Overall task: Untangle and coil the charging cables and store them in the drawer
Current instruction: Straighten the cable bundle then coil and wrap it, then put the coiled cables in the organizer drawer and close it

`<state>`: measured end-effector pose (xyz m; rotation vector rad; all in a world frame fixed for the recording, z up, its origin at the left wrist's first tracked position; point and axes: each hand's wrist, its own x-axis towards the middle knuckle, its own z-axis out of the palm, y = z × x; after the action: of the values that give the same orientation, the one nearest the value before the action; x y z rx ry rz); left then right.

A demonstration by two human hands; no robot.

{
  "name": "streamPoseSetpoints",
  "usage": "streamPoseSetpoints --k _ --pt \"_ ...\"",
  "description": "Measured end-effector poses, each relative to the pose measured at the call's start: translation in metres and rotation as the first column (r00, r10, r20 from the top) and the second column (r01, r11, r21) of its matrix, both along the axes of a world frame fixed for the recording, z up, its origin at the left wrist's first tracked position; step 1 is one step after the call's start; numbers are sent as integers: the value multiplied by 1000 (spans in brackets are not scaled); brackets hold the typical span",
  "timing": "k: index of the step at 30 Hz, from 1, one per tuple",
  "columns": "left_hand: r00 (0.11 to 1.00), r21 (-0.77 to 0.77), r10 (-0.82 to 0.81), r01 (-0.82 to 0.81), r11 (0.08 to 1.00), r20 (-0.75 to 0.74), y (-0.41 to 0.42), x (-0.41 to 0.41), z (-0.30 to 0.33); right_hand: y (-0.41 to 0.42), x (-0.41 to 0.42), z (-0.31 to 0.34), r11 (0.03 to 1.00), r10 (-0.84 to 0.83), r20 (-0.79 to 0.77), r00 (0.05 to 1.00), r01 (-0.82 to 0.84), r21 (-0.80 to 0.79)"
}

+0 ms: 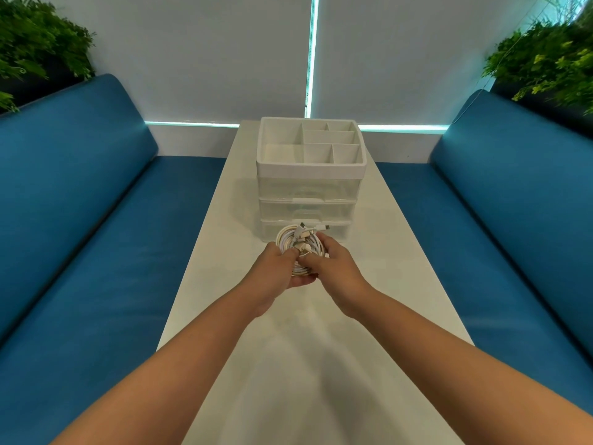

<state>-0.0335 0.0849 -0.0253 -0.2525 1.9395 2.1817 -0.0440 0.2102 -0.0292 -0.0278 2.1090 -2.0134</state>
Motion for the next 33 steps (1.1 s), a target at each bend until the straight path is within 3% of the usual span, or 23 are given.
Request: streamPoseSetpoints --k 4,8,13,18,21,27,33 --pt "999 31 -28 29 999 -20 5 9 2 2 -5 -1 998 -51 9 999 51 -21" --pt "994 -277 -105 96 956 -17 0 11 -1 12 -18 6 1000 12 16 1000 -12 -20" --pt "994 -419 -100 111 901 49 -17 10 3 30 -29 25 971 234 88 968 -237 29" --pt "965 -300 -259 234 925 -44 -17 6 13 35 -34 35 931 358 191 914 -364 -5" --pt "930 -410 -366 318 855 -43 -11 7 14 35 -35 40 905 409 209 888 -425 34" --pt "914 -446 -407 362 819 -5 -5 13 10 37 -39 44 882 395 253 883 -442 165" --pt "912 -350 -411 384 854 -2 -2 19 6 37 -42 48 868 402 270 875 -458 193"
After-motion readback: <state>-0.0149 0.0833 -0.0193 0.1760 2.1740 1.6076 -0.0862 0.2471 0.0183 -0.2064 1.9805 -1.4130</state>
